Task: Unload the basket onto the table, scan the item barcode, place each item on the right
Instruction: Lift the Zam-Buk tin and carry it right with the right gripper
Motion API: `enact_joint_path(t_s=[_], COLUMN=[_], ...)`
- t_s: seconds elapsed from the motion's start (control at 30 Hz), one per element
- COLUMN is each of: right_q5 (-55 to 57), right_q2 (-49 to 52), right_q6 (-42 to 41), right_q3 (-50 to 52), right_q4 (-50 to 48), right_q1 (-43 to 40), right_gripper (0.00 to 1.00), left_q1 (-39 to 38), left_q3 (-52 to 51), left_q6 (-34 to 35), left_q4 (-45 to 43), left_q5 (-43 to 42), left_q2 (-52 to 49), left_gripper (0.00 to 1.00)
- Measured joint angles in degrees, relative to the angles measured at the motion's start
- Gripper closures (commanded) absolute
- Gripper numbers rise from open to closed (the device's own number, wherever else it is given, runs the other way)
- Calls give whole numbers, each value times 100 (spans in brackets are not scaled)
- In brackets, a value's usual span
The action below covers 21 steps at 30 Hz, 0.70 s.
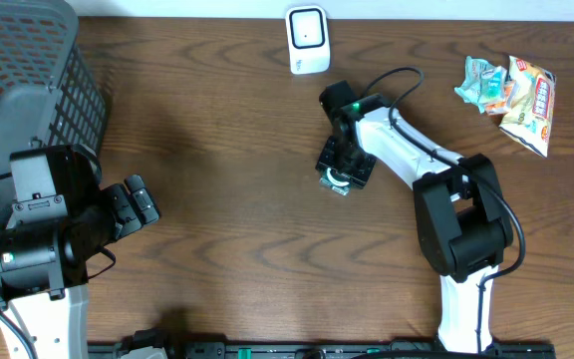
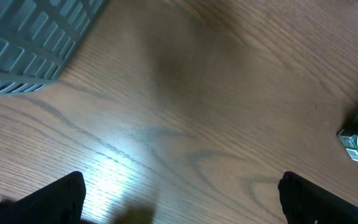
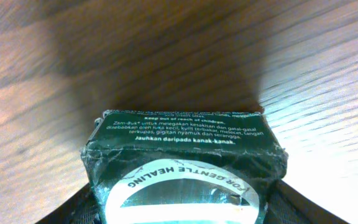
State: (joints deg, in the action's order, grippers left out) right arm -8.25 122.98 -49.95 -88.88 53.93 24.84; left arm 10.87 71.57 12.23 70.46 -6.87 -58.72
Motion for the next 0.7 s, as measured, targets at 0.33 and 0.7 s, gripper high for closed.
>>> enact_joint_path(t_s=[0.33, 0.7], right_q5=[-2236, -5302], right_q2=[-4, -4], right_q6=[289, 420], right_q3=[13, 13], right_q4=[-634, -1305], right_q1=[-155, -688], right_gripper=[41, 41], left_q1=[0, 0], left_q3=[0, 0], left_q6=[0, 0], left_q4=[0, 0], left_q5=[0, 0], left_q2=[0, 0], left_gripper=[2, 2])
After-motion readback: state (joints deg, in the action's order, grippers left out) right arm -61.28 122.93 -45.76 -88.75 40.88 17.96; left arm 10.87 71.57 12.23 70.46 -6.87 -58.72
